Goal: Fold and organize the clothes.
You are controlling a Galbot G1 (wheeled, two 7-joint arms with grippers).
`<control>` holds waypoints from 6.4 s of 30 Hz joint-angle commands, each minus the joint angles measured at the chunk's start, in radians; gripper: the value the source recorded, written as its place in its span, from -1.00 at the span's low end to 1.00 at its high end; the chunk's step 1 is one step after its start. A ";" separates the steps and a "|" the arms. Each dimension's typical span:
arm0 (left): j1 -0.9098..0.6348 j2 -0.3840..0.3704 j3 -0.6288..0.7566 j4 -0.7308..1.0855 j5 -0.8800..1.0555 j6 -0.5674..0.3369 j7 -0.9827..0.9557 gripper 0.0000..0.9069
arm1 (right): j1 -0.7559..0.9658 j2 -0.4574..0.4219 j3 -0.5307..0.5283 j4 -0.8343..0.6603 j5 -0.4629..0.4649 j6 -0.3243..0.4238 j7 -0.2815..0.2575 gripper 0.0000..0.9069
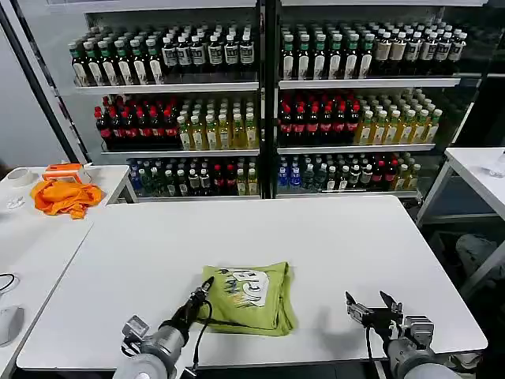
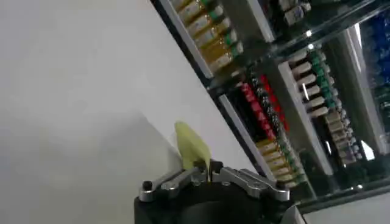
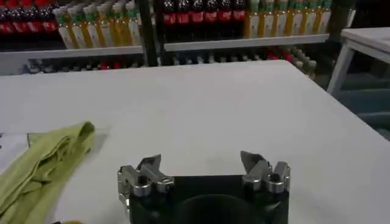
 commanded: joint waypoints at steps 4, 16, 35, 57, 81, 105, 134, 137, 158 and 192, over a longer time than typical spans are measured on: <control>0.024 0.235 -0.431 -0.081 -0.094 0.032 -0.023 -0.91 | 0.039 -0.009 -0.007 -0.012 0.021 -0.001 0.001 1.00; 0.040 0.498 -0.494 -0.233 0.085 0.162 0.032 -0.91 | 0.072 -0.008 -0.035 -0.035 0.024 0.001 -0.002 1.00; -0.219 0.336 0.387 -0.054 1.040 0.143 0.102 -0.93 | 0.028 -0.024 0.012 -0.022 0.020 0.005 -0.005 1.00; -0.323 0.075 0.433 0.047 0.623 -0.030 0.048 1.00 | 0.088 -0.021 -0.053 -0.010 0.021 0.002 -0.010 1.00; 0.033 0.209 -0.055 -0.053 0.609 0.167 -0.081 1.00 | 0.467 0.114 -0.517 -0.259 0.245 -0.002 0.120 1.00; 0.033 0.179 -0.049 -0.059 0.606 0.171 -0.083 1.00 | 0.611 0.238 -0.634 -0.441 0.327 -0.001 0.180 -1.00; 0.035 0.162 -0.023 -0.069 0.595 0.167 -0.076 1.00 | 0.799 -0.033 -0.571 -0.602 -0.142 0.000 -0.142 -1.00; 0.033 0.160 -0.015 -0.068 0.596 0.167 -0.075 1.00 | 0.805 -0.046 -0.552 -0.650 -0.205 0.035 -0.189 -1.00; 0.060 0.158 0.003 -0.140 0.703 0.050 -0.003 1.00 | 0.075 0.066 -0.090 -0.138 -0.309 0.468 -0.083 1.00; 0.193 0.182 -0.016 -0.286 0.873 -0.082 0.056 1.00 | -0.204 0.201 0.074 0.139 -0.403 0.404 -0.198 1.00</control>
